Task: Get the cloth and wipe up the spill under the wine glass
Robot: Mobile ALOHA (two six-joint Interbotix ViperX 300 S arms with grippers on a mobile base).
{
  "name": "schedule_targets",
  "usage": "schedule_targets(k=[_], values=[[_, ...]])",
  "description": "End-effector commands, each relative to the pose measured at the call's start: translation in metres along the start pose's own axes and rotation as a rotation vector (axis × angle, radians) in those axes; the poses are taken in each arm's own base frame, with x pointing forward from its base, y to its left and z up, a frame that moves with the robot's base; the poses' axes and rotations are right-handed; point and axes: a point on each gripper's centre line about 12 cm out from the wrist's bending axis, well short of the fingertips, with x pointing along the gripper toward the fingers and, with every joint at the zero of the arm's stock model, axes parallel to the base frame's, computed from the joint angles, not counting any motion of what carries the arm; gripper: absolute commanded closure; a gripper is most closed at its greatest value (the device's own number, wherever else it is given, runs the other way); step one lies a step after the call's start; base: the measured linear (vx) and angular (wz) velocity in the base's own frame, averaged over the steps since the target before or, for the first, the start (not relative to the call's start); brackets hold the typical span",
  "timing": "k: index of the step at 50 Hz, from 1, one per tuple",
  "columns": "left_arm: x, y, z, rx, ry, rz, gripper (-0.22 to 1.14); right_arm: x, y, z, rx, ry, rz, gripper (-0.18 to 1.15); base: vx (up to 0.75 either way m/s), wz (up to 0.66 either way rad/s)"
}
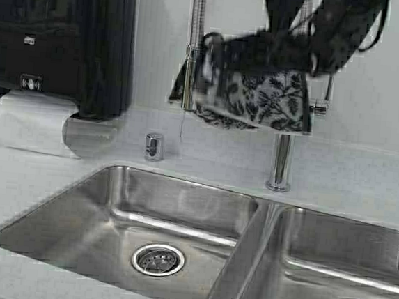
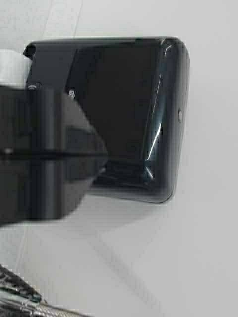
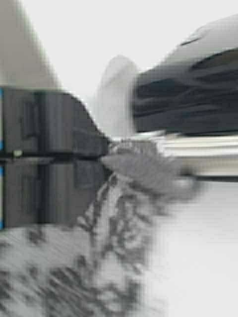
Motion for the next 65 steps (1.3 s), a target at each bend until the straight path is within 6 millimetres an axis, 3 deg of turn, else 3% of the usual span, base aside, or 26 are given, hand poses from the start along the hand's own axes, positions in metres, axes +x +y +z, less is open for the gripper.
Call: schedule_targets(k=[1, 12, 17, 23, 48, 65], values=[[0.001, 0.000, 0.001, -0.004, -0.002, 0.002, 0.89, -0.013, 0.005, 0.069, -0.026, -0.166, 0.007, 0.92, -0.01, -0.01], [0.001, 0.001, -0.001, -0.020, 0.004, 0.008, 0.89, -0.046, 0.019, 0.166, -0.063, -0.393, 0.029, 0.92, -0.03, -0.02], [0.000, 0.001, -0.002, -0.020, 0.005, 0.008, 0.89, -0.059, 0.025, 0.200, -0.075, -0.448, 0.033, 0.92, -0.06, -0.05], [0.000, 0.001, -0.003, -0.019, 0.008, 0.008, 0.89, -0.073, 0.027, 0.227, -0.085, -0.458, 0.021, 0.92, -0.08, -0.06], [-0.001, 0.002, -0.006, -0.017, 0.020, 0.010, 0.89, -0.107, 0.034, 0.265, -0.103, -0.525, 0.022, 0.92, -0.13, -0.02], [-0.001, 0.002, -0.006, -0.029, 0.020, 0.012, 0.89, -0.105, 0.049, 0.257, -0.097, -0.475, 0.061, 0.92, -0.10, 0.16]])
